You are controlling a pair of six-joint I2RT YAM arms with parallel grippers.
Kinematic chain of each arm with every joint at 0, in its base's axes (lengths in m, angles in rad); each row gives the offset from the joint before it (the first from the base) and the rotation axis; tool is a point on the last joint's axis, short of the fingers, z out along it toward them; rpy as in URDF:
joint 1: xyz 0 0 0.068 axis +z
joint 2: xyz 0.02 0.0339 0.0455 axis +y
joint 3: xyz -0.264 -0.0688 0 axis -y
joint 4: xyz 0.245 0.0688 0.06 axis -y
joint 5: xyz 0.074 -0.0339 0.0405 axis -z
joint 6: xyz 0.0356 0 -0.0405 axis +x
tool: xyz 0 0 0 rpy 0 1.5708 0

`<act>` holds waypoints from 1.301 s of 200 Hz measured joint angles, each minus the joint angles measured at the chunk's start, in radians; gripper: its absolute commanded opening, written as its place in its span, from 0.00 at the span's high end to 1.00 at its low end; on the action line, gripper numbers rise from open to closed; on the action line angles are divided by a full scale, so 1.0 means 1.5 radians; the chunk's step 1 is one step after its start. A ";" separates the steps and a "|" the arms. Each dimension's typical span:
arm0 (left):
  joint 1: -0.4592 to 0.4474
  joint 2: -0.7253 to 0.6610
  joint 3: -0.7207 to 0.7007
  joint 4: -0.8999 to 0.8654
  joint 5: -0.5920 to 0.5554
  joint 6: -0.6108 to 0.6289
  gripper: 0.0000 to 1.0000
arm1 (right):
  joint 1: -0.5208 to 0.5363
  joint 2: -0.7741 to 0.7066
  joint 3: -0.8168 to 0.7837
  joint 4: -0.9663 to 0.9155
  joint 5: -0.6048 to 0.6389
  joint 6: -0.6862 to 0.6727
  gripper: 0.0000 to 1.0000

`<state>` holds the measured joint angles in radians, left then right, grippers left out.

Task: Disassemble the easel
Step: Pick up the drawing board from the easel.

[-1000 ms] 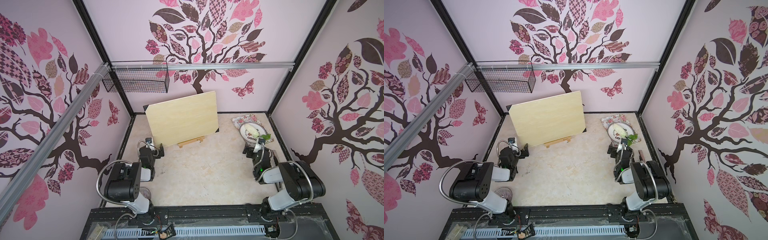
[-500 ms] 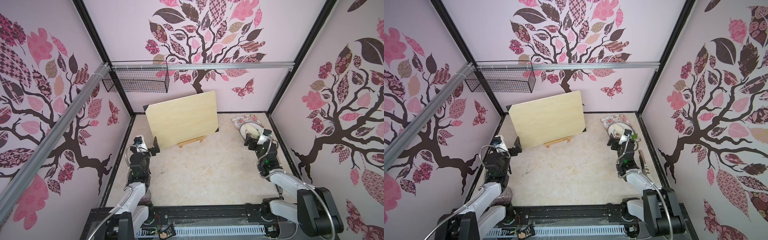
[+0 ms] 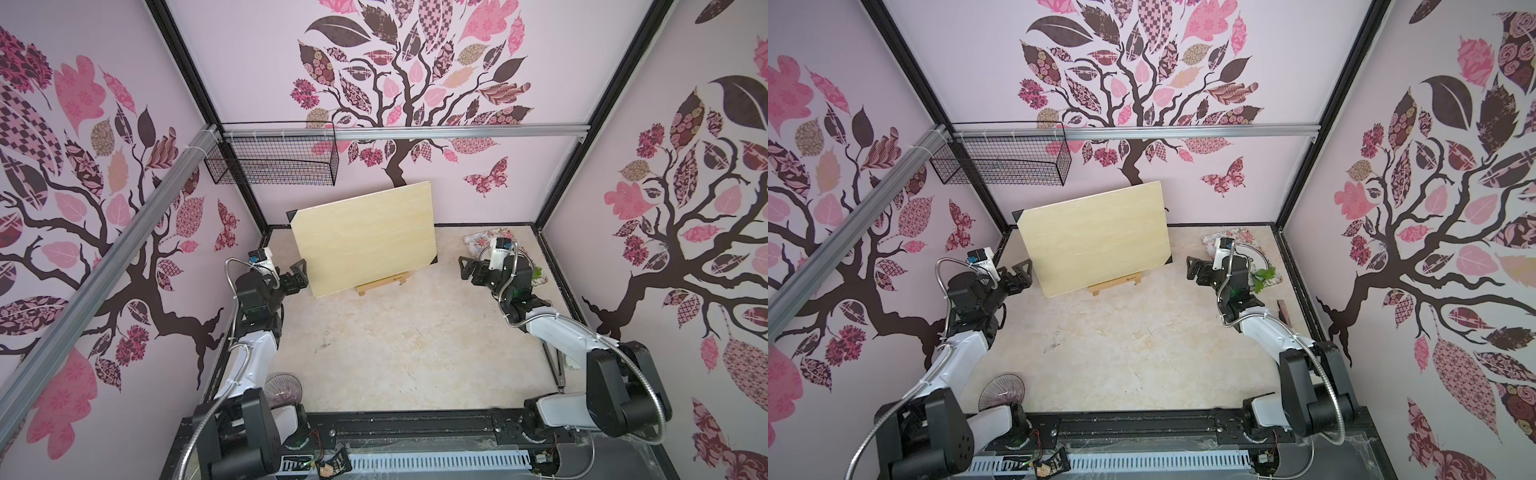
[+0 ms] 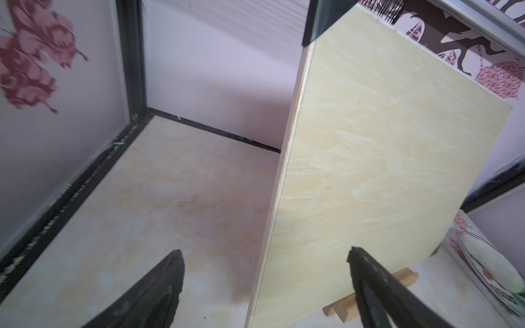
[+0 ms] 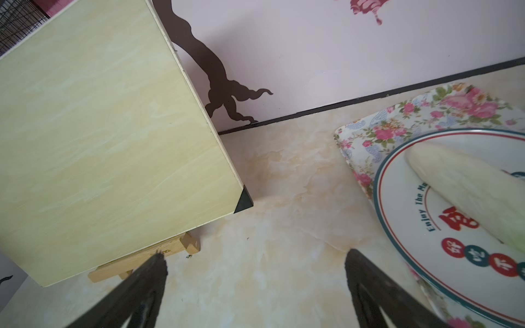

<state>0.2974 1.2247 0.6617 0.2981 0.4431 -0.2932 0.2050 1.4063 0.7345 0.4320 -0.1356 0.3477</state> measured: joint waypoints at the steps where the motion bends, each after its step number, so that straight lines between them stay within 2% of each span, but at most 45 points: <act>1: 0.002 0.003 0.001 0.000 0.003 -0.001 0.08 | 0.001 0.001 0.001 -0.001 -0.001 0.001 0.00; 22: 0.026 0.068 0.042 -0.006 0.085 -0.007 0.09 | 0.007 0.033 0.018 -0.013 -0.013 0.010 0.00; 81: 0.026 0.208 0.176 0.005 0.256 0.010 0.10 | 0.024 0.076 0.065 -0.035 -0.030 0.021 0.00; 140: 0.008 0.253 0.199 0.025 0.369 0.026 0.15 | 0.031 0.086 0.105 -0.067 -0.050 0.025 0.00; 191: -0.023 0.253 0.195 0.038 0.399 0.026 0.39 | 0.039 0.089 0.139 -0.107 -0.069 0.021 0.00; 216: -0.027 0.236 0.158 0.042 0.399 0.021 0.49 | 0.042 0.089 0.139 -0.120 -0.075 0.020 0.00; 260: -0.036 0.177 0.096 0.040 0.388 0.020 0.79 | 0.045 0.099 0.139 -0.124 -0.090 0.020 0.00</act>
<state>0.2436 1.4906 0.8051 0.3584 1.0256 -0.2626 0.2722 1.5555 0.9432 0.2455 -0.2703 0.3779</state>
